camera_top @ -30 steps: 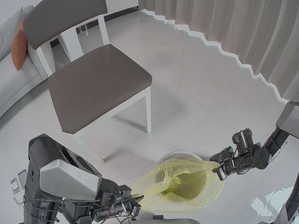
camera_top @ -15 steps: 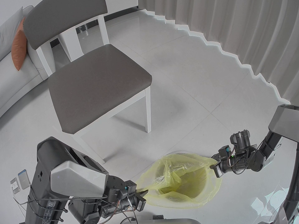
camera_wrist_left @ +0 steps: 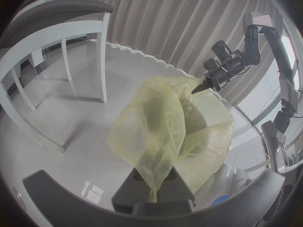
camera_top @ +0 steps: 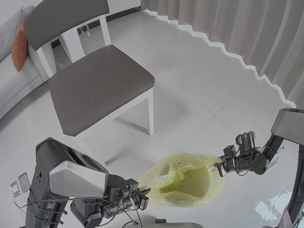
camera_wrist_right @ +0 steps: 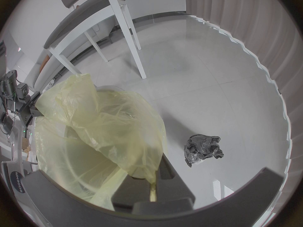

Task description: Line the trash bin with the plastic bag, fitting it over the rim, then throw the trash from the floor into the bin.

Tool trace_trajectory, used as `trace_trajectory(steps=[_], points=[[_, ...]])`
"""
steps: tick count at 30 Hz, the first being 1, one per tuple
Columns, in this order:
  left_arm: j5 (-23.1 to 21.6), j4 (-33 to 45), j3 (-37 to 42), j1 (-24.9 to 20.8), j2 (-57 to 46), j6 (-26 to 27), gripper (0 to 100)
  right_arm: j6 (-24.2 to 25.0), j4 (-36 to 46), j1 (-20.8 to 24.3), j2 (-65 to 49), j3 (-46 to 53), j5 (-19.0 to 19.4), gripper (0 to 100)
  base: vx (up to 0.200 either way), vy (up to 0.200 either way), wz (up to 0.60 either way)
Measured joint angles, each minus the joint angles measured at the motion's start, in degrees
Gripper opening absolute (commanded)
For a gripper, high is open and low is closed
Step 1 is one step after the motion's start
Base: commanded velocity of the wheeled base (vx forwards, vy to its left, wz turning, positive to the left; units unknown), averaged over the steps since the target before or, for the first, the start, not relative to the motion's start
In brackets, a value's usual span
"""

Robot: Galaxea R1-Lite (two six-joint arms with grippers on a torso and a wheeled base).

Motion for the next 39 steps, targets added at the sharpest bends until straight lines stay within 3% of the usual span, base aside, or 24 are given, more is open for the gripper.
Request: trace_trajectory(steps=[21,39], points=[[-0.7,0.0,-3.8,2.4,-0.8,0.1,0,-2.2,-0.6,-1.1,2.3,-6.3,0.2,0,0.000,0.000,0.00],[-2.1,0.0,4.7,2.5,-0.8,-0.2,0,-5.5,-0.6,-0.7,6.1,-1.7,0.5,0,0.000,0.000,0.00]])
